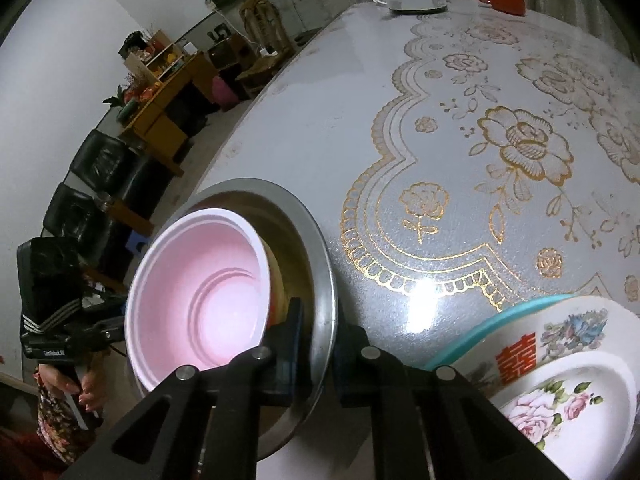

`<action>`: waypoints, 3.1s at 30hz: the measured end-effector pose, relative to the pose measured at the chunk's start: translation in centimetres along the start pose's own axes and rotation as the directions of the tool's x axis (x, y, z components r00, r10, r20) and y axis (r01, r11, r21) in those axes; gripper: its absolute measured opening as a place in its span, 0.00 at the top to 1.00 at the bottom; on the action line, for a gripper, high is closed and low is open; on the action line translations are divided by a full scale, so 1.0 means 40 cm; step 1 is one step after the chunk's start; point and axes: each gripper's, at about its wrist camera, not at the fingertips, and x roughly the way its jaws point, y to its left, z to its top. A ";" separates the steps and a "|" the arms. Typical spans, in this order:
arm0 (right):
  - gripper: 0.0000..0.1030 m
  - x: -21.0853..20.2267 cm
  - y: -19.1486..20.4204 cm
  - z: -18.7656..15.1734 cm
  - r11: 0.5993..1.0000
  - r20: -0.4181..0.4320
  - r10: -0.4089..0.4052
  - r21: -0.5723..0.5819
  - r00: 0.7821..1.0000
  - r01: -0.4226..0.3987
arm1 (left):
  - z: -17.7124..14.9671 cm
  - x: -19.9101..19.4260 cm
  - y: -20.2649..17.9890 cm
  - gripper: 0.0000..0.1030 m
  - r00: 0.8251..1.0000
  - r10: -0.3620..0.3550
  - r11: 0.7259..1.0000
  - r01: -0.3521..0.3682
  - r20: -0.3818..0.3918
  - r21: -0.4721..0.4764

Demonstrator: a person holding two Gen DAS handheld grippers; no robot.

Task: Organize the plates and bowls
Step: 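Lift the steel bowl with nested bowls toward the plate stack, then lower the steel bowl onto the rose-pattern plate stack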

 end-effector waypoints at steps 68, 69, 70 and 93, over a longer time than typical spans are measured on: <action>0.89 -0.424 -0.316 -0.306 0.919 0.338 -0.179 0.392 0.924 0.035 | -0.010 0.303 -0.466 0.77 0.987 -0.114 0.910 0.150 -0.113 0.388; 0.89 -0.421 -0.320 -0.309 0.918 0.337 -0.178 0.395 0.925 0.033 | -0.010 0.308 -0.464 0.77 0.986 -0.114 0.911 0.152 -0.119 0.384; 0.89 -0.417 -0.324 -0.311 0.917 0.335 -0.178 0.398 0.925 0.032 | -0.009 0.312 -0.462 0.77 0.986 -0.112 0.912 0.151 -0.123 0.381; 0.89 -0.387 -0.354 -0.317 0.902 0.332 -0.178 0.432 0.926 0.019 | -0.019 0.344 -0.442 0.77 0.989 -0.075 0.922 0.118 -0.130 0.368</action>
